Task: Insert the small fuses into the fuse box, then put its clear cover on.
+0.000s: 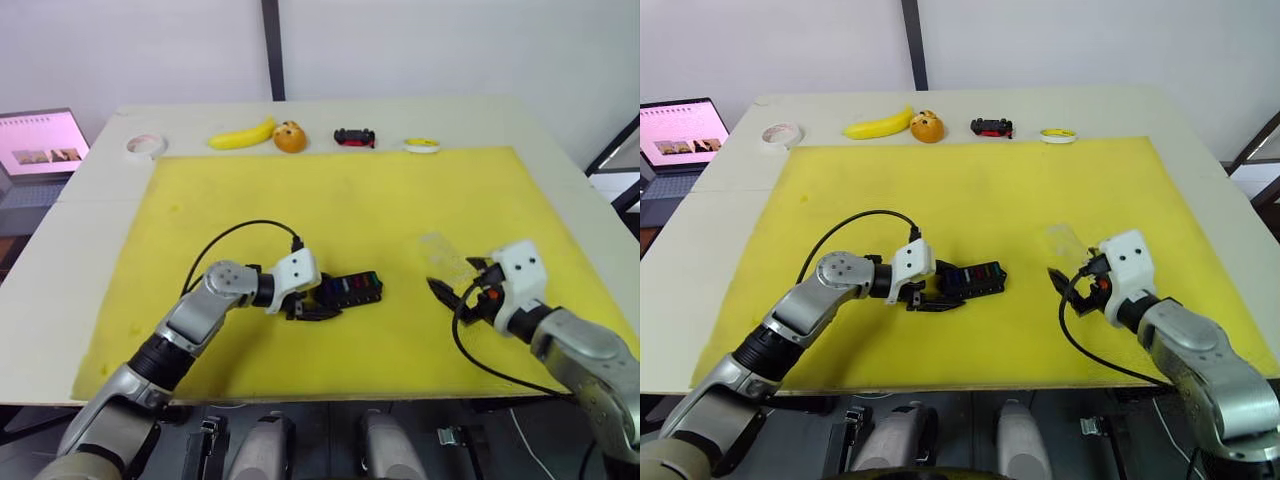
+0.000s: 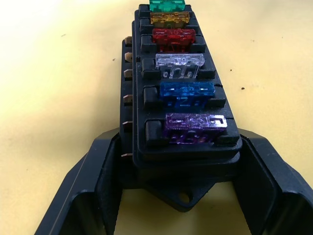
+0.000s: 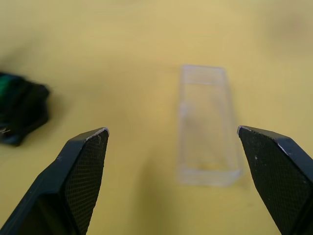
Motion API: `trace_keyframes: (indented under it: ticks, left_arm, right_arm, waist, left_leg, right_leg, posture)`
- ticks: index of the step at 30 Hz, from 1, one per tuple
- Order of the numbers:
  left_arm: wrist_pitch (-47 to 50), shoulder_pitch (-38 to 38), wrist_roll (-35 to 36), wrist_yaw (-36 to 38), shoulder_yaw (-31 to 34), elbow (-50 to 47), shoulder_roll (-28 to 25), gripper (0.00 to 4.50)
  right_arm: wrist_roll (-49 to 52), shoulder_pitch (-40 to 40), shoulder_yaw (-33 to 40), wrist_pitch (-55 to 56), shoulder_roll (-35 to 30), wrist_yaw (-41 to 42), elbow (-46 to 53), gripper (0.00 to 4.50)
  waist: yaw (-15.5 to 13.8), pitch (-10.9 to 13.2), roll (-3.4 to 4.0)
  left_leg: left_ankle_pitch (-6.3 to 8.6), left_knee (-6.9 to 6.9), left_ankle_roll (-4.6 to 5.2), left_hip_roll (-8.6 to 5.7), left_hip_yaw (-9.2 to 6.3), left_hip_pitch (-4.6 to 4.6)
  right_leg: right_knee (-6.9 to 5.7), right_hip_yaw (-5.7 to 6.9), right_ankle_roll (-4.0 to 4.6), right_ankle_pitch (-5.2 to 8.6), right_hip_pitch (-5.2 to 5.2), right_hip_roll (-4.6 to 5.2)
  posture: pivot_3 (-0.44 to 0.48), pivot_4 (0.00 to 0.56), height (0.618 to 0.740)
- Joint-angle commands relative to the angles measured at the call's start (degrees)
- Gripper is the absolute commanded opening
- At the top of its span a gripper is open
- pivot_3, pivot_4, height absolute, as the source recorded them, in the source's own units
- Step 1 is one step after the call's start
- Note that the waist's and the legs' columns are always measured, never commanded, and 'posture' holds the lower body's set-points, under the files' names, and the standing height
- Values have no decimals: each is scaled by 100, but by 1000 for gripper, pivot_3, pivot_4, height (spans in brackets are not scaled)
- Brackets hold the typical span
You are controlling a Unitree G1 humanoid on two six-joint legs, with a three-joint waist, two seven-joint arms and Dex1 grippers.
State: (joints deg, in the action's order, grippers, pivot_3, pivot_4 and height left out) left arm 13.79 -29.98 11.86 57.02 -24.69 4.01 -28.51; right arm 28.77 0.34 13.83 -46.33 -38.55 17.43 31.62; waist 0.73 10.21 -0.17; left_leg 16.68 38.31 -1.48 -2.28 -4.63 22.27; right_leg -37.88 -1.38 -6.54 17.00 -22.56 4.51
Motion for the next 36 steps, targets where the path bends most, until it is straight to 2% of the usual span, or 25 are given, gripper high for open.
trace_keyframes:
  ticks: [1, 8, 17, 20, 22, 23, 24, 25, 30, 34, 36]
  left_arm:
    - [-26, 14, -216, -1, 159, 227, -54, 2562]
    - [-102, 15, -220, 114, 153, 257, 41, 2562]
    - [-323, -36, -324, 198, 177, 417, 142, 2562]
    - [-344, -52, -343, 211, 184, 445, 169, 2562]
    - [-356, -61, -352, 225, 190, 466, 184, 2562]
    - [-372, -65, -357, 240, 190, 476, 191, 2562]
    - [-384, -74, -354, 267, 189, 491, 199, 2562]
    - [-404, -84, -354, 296, 181, 505, 207, 2562]
    - [-574, -179, -334, 606, 121, 636, 248, 2562]
    - [-662, -354, -317, 914, 99, 829, 324, 2562]
    - [-710, -424, -333, 1010, 97, 923, 370, 2562]
  right_arm:
    - [-126, -252, 2, -34, 136, -101, -201, 4500]
    - [-191, -743, -167, -414, 265, -165, -517, 4500]
    - [-378, -772, -237, -552, 377, -197, -542, 4500]
    - [-435, -756, -217, -545, 360, -183, -520, 3662]
    - [-501, -740, -230, -488, 298, -137, -485, 2690]
    - [-509, -734, -218, -482, 276, -110, -457, 2047]
    - [-515, -744, -202, -478, 224, -58, -408, 1670]
    - [-523, -756, -186, -479, 157, 10, -355, 1698]
    - [9, -970, -164, -510, -608, 1177, 81, 1698]
    - [730, -1328, -385, -220, -1606, 3044, 279, 1698]
    - [888, -1554, -643, -91, -1895, 3676, 249, 1698]
  waist:
    - [8, 0, 0]
    - [5, -1, 1]
    - [-3, -1, 2]
    - [-2, -1, 2]
    - [-3, -1, 2]
    - [-4, -1, 2]
    - [-4, -1, 2]
    - [-5, -1, 2]
    - [-5, -1, 3]
    - [-4, 2, 1]
    - [-4, 2, -1]
  left_leg:
    - [0, -1, 0, 0, 0, 0]
    - [-1, -3, -1, 0, 0, -1]
    - [-2, -4, -2, -3, 0, -1]
    - [-2, -4, -2, -3, 0, -1]
    - [-2, -4, -2, -3, 0, -1]
    - [-2, -4, -2, -4, 0, -1]
    - [-2, -4, -3, -4, 0, -1]
    - [-2, -4, -2, -4, 0, -1]
    - [-2, -4, -2, -7, 0, 0]
    - [-2, -5, -2, -6, -5, 0]
    - [-2, -4, -2, -6, -4, 0]
  right_leg:
    - [0, -1, 0, 0, -1, 0]
    - [-1, -1, 0, 0, -1, -1]
    - [-1, -1, 0, 0, -1, 1]
    - [-1, -1, 0, 0, -1, 1]
    - [-1, -1, 0, 0, -1, 1]
    - [-1, -1, 0, 0, -1, 1]
    - [-1, -1, 0, 0, -1, 1]
    - [-1, 0, 0, 0, 0, 1]
    - [-1, 0, -1, 0, -1, 3]
    - [2, 7, -1, 0, 3, 1]
    - [4, 8, -1, 0, 4, 2]
  posture:
    - [0, 150, 740]
    - [0, 150, 740]
    - [0, 150, 740]
    - [0, 150, 740]
    - [0, 150, 740]
    - [0, 150, 740]
    - [0, 150, 740]
    - [0, 150, 740]
    - [0, 150, 740]
    - [0, 150, 740]
    - [0, 150, 740]
